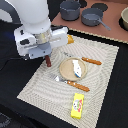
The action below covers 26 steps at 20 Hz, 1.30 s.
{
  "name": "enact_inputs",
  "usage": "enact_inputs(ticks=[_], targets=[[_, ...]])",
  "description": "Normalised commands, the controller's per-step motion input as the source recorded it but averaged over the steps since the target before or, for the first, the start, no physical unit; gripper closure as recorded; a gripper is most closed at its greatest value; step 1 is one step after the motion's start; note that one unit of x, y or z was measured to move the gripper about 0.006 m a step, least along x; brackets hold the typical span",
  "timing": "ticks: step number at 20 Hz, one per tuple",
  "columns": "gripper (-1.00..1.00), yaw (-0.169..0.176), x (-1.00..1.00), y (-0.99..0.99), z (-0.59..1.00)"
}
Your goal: Interact with the objects in diverse but meaningful ways.
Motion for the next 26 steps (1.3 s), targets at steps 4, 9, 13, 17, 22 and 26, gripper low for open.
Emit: enact_inputs(ticks=[4, 9, 13, 17, 22, 26], targets=[[1.00, -0.050, 0.38, 0.15, -0.17], [1.00, -0.050, 0.41, 0.22, -0.15], [1.00, -0.057, 0.35, 0.18, -0.18], [1.00, -0.040, 0.07, 0.21, -0.20], [-1.00, -0.019, 0.00, 0.11, -0.24], [-1.00, -0.006, -0.10, 0.09, -0.11]])
